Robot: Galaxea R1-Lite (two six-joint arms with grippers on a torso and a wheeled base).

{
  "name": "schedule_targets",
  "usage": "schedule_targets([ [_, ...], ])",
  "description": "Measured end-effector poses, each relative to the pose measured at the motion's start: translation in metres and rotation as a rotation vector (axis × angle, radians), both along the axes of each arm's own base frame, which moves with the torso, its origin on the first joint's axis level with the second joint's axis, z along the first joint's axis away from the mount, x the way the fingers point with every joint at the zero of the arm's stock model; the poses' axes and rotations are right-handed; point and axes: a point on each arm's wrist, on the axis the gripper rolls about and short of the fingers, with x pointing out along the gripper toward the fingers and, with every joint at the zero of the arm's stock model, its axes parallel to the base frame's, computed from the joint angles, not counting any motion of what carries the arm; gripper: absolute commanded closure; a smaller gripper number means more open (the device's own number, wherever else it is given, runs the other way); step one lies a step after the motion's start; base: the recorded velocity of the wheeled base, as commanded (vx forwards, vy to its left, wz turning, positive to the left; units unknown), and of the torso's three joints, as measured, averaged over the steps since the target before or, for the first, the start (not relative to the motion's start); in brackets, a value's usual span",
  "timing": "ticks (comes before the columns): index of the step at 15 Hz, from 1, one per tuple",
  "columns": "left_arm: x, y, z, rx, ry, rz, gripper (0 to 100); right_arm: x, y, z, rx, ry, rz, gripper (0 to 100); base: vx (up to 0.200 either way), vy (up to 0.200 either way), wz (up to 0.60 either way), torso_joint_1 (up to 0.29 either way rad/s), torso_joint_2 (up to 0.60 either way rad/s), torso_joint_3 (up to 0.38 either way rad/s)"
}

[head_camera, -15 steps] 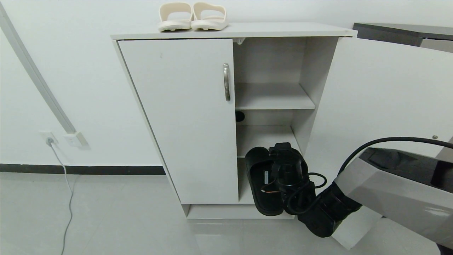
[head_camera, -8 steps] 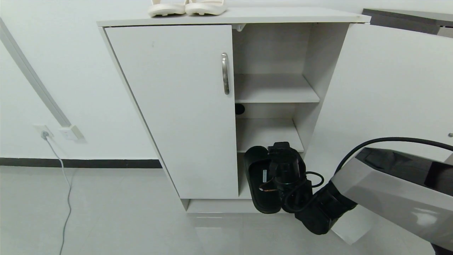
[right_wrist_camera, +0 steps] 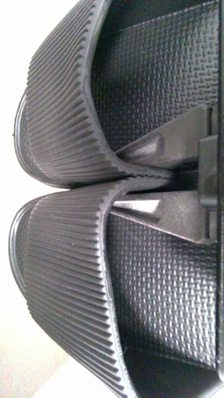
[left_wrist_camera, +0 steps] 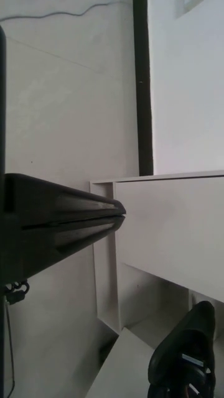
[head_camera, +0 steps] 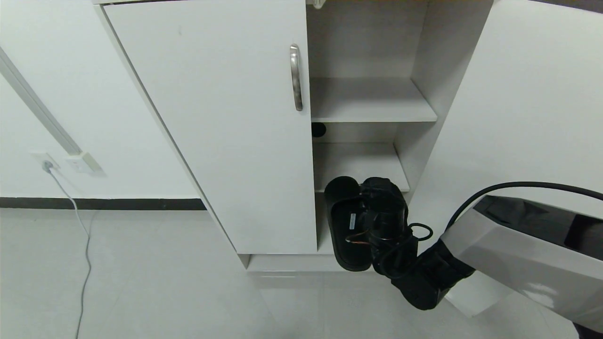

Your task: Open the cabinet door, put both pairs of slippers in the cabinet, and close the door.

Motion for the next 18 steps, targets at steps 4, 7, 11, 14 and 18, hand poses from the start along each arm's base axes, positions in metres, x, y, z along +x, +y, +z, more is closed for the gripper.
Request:
schedule_targets([
  [4,0.0,0.0,0.0,0.0,0.0,0.0,100,0.0,-0.002,-0.003,-0.006,0.0,-0.005,100,0.0,0.0,0.0,0.0,0.0,0.0],
  [7,0.0,0.0,0.0,0.0,0.0,0.0,100,0.002,-0.004,-0.003,-0.008,0.002,-0.01,100,0.133,0.0,0.0,0.003,0.0,0.002],
  [11,0.0,0.0,0.0,0.0,0.0,0.0,100,0.004,-0.005,-0.004,-0.011,0.005,-0.013,100,0.2,0.0,0.0,0.004,0.0,0.005],
  [14,0.0,0.0,0.0,0.0,0.0,0.001,100,0.008,-0.009,-0.002,-0.016,-0.002,-0.019,100,0.2,0.0,0.0,0.006,0.0,0.002],
  [18,0.0,0.0,0.0,0.0,0.0,0.0,100,0.019,-0.014,0.001,-0.019,0.001,-0.022,100,0.0,0.0,0.0,0.0,0.0,0.0],
])
